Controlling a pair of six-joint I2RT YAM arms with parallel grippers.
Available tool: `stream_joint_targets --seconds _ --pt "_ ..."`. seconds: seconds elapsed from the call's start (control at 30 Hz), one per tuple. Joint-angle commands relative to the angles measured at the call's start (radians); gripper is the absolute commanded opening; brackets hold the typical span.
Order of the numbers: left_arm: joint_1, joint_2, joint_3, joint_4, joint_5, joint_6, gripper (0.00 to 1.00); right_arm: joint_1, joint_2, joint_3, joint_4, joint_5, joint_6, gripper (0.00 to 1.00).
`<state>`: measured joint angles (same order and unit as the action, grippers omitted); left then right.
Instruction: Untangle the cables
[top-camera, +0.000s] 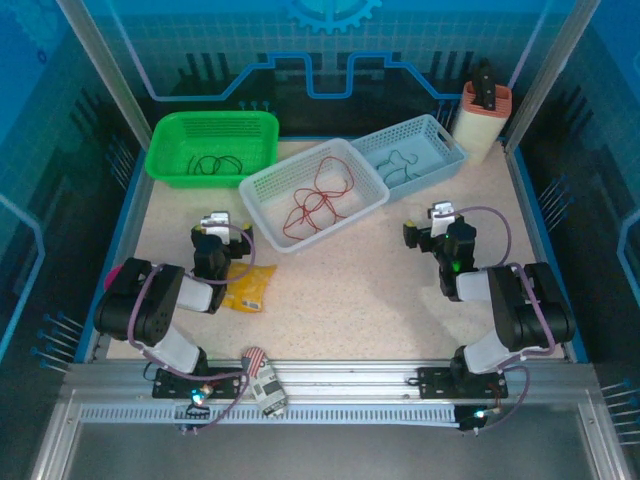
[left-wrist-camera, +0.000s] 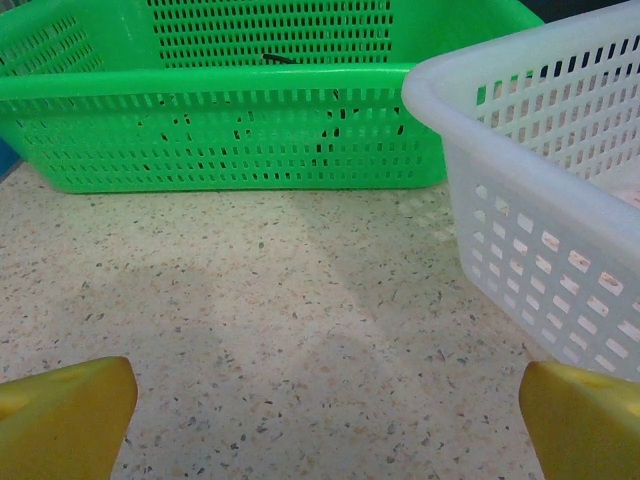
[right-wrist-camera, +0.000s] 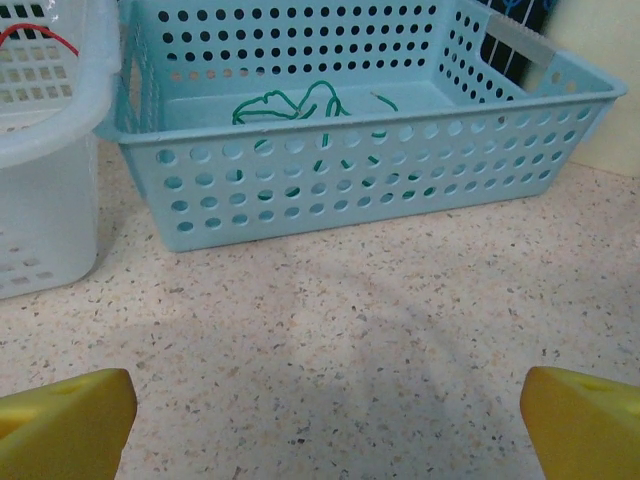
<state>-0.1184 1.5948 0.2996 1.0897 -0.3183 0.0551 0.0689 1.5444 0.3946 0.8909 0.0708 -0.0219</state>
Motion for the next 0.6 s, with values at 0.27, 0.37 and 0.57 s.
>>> stream_joint_targets --seconds 0.27,0.37,0.57 --pt "0.021 -0.023 0.028 -0.022 -0.002 -0.015 0.99 -0.008 -0.004 0.009 -0.012 -0.011 0.013 1.00" --pt "0.021 -0.022 0.028 -0.022 -0.002 -0.015 0.99 -0.009 -0.004 0.009 -0.012 -0.011 0.013 1.00" --pt "0.020 -0.021 0.027 -0.022 -0.002 -0.015 0.99 -0.008 -0.004 0.009 -0.012 -0.011 0.013 1.00"
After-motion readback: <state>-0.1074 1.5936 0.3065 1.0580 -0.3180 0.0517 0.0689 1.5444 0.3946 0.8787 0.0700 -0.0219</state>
